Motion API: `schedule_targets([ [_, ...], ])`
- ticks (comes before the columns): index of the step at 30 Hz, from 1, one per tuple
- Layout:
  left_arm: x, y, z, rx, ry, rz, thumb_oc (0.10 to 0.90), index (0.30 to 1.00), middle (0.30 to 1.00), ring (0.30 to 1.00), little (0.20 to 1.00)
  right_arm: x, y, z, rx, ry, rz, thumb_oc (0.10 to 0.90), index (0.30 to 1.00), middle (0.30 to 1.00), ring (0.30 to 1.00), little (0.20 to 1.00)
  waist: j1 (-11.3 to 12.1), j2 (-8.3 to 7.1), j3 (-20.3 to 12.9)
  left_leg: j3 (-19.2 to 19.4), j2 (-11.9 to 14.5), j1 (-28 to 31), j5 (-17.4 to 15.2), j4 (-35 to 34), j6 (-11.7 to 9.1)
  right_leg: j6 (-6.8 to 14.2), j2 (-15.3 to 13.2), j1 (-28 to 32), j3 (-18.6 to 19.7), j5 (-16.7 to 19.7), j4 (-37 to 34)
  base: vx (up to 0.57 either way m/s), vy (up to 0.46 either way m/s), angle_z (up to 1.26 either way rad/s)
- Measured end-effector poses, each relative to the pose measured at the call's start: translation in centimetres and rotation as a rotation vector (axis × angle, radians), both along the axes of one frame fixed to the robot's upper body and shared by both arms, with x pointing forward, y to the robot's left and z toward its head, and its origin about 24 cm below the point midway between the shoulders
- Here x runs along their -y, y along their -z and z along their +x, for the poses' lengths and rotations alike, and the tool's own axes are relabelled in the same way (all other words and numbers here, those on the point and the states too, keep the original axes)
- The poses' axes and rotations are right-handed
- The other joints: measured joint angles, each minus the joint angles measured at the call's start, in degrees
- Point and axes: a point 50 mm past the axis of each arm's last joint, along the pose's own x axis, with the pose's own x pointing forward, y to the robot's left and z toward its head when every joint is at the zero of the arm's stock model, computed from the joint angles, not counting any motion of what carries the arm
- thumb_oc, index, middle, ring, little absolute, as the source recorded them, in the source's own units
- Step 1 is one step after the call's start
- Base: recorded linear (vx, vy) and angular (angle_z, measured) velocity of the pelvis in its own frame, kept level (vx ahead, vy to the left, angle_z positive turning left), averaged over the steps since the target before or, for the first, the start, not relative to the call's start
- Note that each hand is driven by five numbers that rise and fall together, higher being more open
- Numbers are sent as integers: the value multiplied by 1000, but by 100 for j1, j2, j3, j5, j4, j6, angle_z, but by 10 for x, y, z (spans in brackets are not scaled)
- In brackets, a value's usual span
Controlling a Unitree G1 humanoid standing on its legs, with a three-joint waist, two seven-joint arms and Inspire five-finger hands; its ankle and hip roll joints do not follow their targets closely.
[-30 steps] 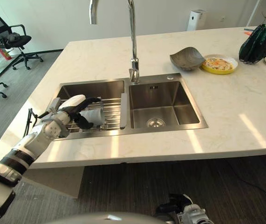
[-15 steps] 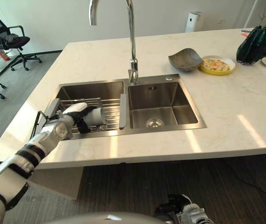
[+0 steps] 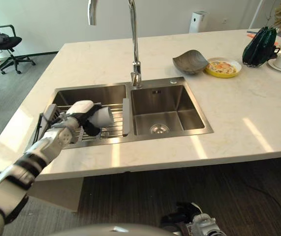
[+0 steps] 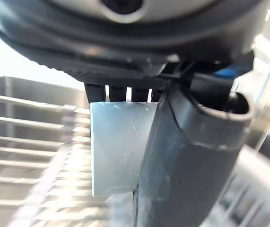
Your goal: Place the dishes in the dishwasher.
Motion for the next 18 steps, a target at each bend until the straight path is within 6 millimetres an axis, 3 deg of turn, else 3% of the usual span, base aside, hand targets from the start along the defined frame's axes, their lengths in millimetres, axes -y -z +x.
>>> schedule_targets([
  [2, 4, -12, -10, 166, -42, -287, 400, 300, 300, 300, 300, -2, 0, 2, 17, 17, -3, 800, 900, 900, 900, 900, 143, -50, 14, -43, -1, 88, -5, 1, 9, 44, -11, 119, -49, -67, 0, 33, -73, 11],
  [5, -21, -12, -42, 367, -314, -807, 400, 300, 300, 300, 300, -4, -2, 8, 42, 27, -3, 800, 900, 900, 900, 900, 141, 2, 43, -167, -1, 115, -37, 0, 58, 32, -9, 180, -95, -106, -21, 6, -47, 9],
  [6, -21, -12, -42, 367, -314, -807, 400, 300, 300, 300, 300, -4, -2, 8, 42, 27, -3, 800, 900, 900, 900, 900, 141, 2, 43, -167, -1, 115, -37, 0, 58, 32, -9, 180, -95, -106, -21, -43, -65, 24],
  [8, -35, -17, -48, 433, -388, -902, 400, 300, 300, 300, 300, 1, -2, 5, 22, 29, -28, 800, 900, 900, 900, 900, 429, 127, 117, -299, 0, 66, -31, 46, 57, 30, -15, 234, -204, -117, -7, -154, -136, 26],
  [10, -37, -27, -68, 500, -362, -980, 400, 300, 300, 300, 300, -2, -7, 16, 78, -13, -24, 800, 900, 900, 900, 900, 577, 126, 258, -548, -39, -312, -37, 463, -1, 33, -80, 165, -389, -137, 28, -166, -119, 46],
  [11, -29, -34, -75, 542, -316, -1030, 400, 300, 300, 300, 300, -1, -8, 17, 92, -20, -18, 800, 900, 900, 900, 900, 584, 25, 369, -948, -109, -495, 126, 615, -210, 19, -196, 223, -618, -125, -47, -162, -85, 108],
  [12, -23, -36, -78, 554, -279, -1064, 400, 300, 300, 300, 300, 0, -10, 20, 104, -56, -25, 800, 900, 900, 900, 900, 743, 77, 409, -1271, -137, -648, 214, 636, -194, 15, -244, 276, -882, -160, -42, -118, -17, 138],
  [13, -19, -37, -78, 554, -255, -1076, 400, 300, 300, 300, 300, 4, -9, 15, 74, -79, -44, 800, 900, 900, 900, 900, 814, 108, 431, -1488, -136, -610, 349, 457, -362, -33, -228, 340, -1091, -180, -45, -403, -18, 151],
  [14, -23, -36, -87, 561, -246, -1060, 400, 300, 300, 300, 300, 8, -13, 26, 101, -96, -65, 800, 900, 900, 900, 900, 1402, 373, 489, -1721, -136, -929, 547, 495, -328, -17, -87, 335, -1364, -225, -12, -489, -37, 174],
  [15, -23, -35, -90, 557, -245, -1054, 400, 300, 300, 300, 300, 16, -17, 30, 120, -83, -89, 800, 900, 900, 900, 900, 1508, 470, 520, -2013, -197, -1298, 790, 569, -605, -110, -55, 257, -1635, -283, 16, -414, -46, 132],
  [16, -23, -35, -90, 557, -245, -1054, 400, 300, 300, 300, 300, 16, -17, 30, 120, -83, -89, 800, 900, 900, 900, 900, 1508, 470, 520, -2013, -197, -1298, 790, 569, -605, -110, -55, 257, -1635, -283, 16, -310, -147, 190],
  [17, -24, -35, -90, 558, -243, -1050, 400, 300, 300, 300, 300, 20, -21, 38, 148, -65, -102, 800, 900, 900, 900, 900, 1564, 503, 595, -2447, -330, -1694, 1534, 344, -906, -330, -80, 72, -1939, -404, 179, -277, -162, 182],
  [18, -26, -35, -92, 555, -245, -1038, 400, 300, 300, 300, 300, 22, -25, 48, 169, -63, -110, 800, 900, 900, 900, 900, 1777, 477, 650, -2901, -386, -1871, 2150, -10, -229, -522, -108, -263, -2017, -484, 459, -340, -224, 223],
])
